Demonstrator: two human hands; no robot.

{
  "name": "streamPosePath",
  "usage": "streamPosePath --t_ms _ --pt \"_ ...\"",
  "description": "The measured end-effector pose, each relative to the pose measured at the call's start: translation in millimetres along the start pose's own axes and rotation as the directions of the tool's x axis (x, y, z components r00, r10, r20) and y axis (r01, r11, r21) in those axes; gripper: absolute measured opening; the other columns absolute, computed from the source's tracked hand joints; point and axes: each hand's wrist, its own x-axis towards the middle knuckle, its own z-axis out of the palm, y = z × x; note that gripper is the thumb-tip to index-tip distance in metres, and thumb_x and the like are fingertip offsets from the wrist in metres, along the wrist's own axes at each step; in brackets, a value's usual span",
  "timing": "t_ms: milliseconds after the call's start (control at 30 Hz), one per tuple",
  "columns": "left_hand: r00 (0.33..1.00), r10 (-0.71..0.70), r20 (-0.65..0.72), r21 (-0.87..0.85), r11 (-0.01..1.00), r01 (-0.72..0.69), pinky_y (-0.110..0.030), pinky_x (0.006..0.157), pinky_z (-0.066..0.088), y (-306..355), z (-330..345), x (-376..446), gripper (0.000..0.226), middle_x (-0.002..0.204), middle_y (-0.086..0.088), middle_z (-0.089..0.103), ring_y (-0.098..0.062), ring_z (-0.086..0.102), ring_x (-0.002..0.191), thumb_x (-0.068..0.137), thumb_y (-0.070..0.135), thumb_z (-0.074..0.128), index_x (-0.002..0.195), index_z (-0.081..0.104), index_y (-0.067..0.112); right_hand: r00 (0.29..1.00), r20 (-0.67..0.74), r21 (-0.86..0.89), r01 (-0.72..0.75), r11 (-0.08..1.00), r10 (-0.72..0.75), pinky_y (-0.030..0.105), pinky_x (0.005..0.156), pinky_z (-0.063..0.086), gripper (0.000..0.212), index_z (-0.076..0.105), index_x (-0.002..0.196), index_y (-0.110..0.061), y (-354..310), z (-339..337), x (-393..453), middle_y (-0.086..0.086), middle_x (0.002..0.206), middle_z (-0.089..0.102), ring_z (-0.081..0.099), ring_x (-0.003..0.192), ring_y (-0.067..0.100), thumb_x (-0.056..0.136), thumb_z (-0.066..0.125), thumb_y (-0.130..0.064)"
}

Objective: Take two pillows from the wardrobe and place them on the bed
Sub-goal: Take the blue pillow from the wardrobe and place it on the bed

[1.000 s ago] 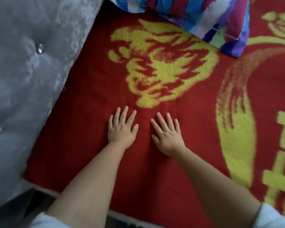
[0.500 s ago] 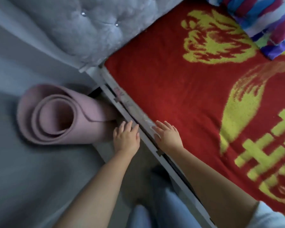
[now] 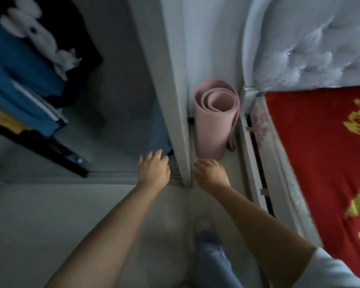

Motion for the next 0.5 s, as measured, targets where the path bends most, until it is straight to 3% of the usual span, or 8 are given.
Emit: streamPosePath --t_ms 133,267,400,500 --pt "0.975 -0.203 -0.091 -0.035 0.979 0.2 -0.038 0.1 0.035 -94.2 -33.7 -35.0 0.031 0.141 -0.006 0.046 -0.027 0.045 0.124 0.09 0.023 0.048 0.118 0.058 0.015 0.981 -0.01 -0.007 0.192 0.981 -0.192 0.038 0.095 0.044 0.03 0.056 0.117 -0.006 -101.9 -5.5 22.4 0.013 0.128 0.056 0.047 0.118 0.031 0.091 0.046 -0.018" --pt "0.935 -0.324 -0.145 -0.066 0.946 0.317 -0.039 0.1 0.035 -162.7 -51.8 -45.8 0.031 0.14 -0.008 0.048 -0.028 0.044 0.124 0.09 0.022 0.048 0.119 0.059 0.015 0.967 -0.012 -0.01 0.254 0.967 -0.254 0.038 0.087 0.044 0.026 0.059 0.11 -0.002 -171.3 -9.8 59.2 0.02 0.121 0.058 0.048 0.112 0.034 0.091 0.045 -0.014" --pt "0.927 -0.347 -0.144 -0.077 0.938 0.339 -0.04 0.103 0.033 -213.3 -58.3 -16.8 0.034 0.143 -0.008 0.045 -0.028 0.042 0.127 0.09 0.021 0.048 0.123 0.056 0.015 0.973 -0.029 -0.008 0.231 0.973 -0.231 0.039 0.09 0.042 0.032 0.06 0.105 0.001 -194.6 -8.9 121.3 0.023 0.119 0.058 0.049 0.111 0.035 0.091 0.039 -0.019" --pt "0.943 -0.312 -0.118 -0.064 0.95 0.307 -0.04 0.104 0.033 -248.0 -62.8 34.5 0.038 0.145 -0.008 0.042 -0.027 0.039 0.13 0.09 0.021 0.047 0.128 0.051 0.017 0.997 -0.024 -0.026 0.068 0.997 -0.069 0.042 0.092 0.044 0.031 0.056 0.116 -0.002 -192.8 -7.4 185.9 0.022 0.124 0.055 0.048 0.115 0.037 0.095 0.041 -0.018"
